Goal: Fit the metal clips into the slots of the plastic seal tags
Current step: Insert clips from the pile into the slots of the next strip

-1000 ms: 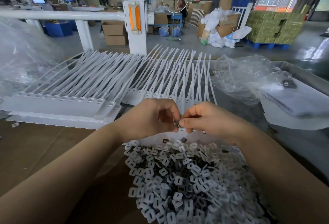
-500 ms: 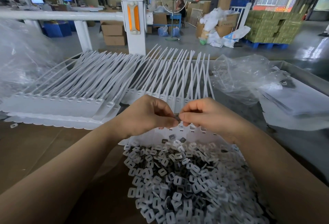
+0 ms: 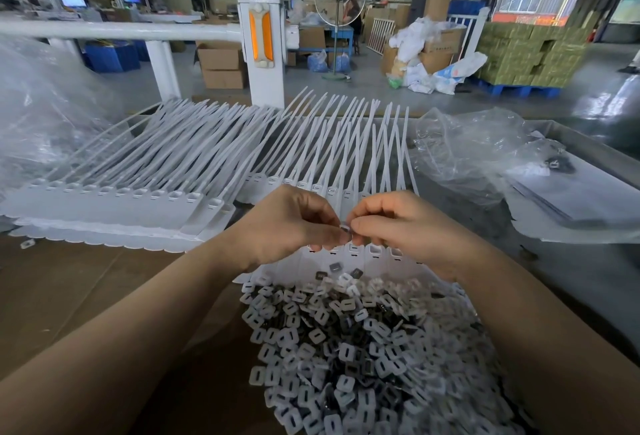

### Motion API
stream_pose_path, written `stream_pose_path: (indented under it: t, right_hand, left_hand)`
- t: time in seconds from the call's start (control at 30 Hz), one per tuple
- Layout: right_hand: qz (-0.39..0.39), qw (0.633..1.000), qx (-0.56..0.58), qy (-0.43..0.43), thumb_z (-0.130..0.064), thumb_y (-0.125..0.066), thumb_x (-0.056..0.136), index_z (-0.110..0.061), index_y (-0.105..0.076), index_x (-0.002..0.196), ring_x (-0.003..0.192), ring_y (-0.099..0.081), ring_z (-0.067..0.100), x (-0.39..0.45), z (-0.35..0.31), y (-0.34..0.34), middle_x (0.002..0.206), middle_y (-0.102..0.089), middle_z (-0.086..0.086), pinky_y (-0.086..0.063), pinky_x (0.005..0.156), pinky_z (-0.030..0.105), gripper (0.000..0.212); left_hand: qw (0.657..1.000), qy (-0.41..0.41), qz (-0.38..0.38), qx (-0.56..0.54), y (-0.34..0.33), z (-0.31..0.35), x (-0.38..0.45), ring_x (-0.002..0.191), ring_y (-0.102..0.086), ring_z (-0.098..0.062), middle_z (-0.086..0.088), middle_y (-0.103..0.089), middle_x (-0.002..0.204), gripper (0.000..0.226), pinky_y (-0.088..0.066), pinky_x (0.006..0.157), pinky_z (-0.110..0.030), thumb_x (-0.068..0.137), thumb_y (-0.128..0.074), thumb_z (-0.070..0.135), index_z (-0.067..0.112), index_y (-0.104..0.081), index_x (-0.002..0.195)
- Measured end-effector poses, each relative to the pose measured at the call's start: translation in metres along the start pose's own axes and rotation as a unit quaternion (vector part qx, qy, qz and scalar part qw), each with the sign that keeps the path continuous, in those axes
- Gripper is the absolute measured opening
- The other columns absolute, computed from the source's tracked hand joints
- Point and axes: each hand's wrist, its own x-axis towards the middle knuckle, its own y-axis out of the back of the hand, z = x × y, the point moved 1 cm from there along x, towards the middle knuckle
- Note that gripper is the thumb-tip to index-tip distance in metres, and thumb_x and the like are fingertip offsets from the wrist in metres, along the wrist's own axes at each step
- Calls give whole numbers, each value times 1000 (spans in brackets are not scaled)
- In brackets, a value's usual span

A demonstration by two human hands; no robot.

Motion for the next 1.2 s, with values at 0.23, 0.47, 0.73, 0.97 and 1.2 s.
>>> stream_pose_path:
  t: [0.23, 0.47, 0.73, 0.97, 1.2]
  right_hand:
    - [72, 997, -15, -30, -29, -68, 90, -23, -72, 79, 60, -56, 1, 4, 7, -1, 78, -73, -2, -44, 61, 23, 14]
    - [120, 990, -11, -74, -24, -69, 90, -20, -73, 81, 43, -51, -6, 5, 11, 2, 64, -69, -10, -35, 39, 9, 10]
    - [113, 989, -30, -92, -30, -73, 87, -24, -71, 77, 63, -58, 6, 5, 12, 4, 69, -66, -7, -47, 60, 22, 12]
    - [84, 992, -50, -83, -30, -69, 90, -26, -70, 81, 71, -60, 9, 6, 12, -2, 86, -70, 3, -50, 63, 25, 10]
    - [71, 993, -57, -69, -31, -65, 93, -26, -68, 83, 65, -56, 6, 7, 11, -2, 81, -67, -1, -44, 57, 22, 11]
  left_hand:
    - [970, -23, -1, 241, -1, -16, 1, 100, -54, 1, 24, -58, 106, 24, -42, 93, -29, 86, -71, 36, 35, -64, 109]
    - [911, 65, -26, 406, 1, -25, -1, 137, -28, -16, 13, -34, 148, 61, -20, 114, -50, 84, -36, 73, 43, -40, 137]
    - [898, 121, -47, 421, 24, -32, -2, 139, -26, -25, 8, -33, 148, 51, -23, 115, -51, 83, -38, 76, 47, -43, 124]
    - [921, 114, -59, 367, 35, -31, -2, 128, -32, -19, 15, -38, 130, 27, -29, 106, -43, 84, -55, 65, 48, -53, 104]
    - [947, -51, 44, 314, 20, -11, 2, 92, -47, 8, 19, -56, 98, 16, -37, 79, -15, 83, -75, 28, 36, -64, 91]
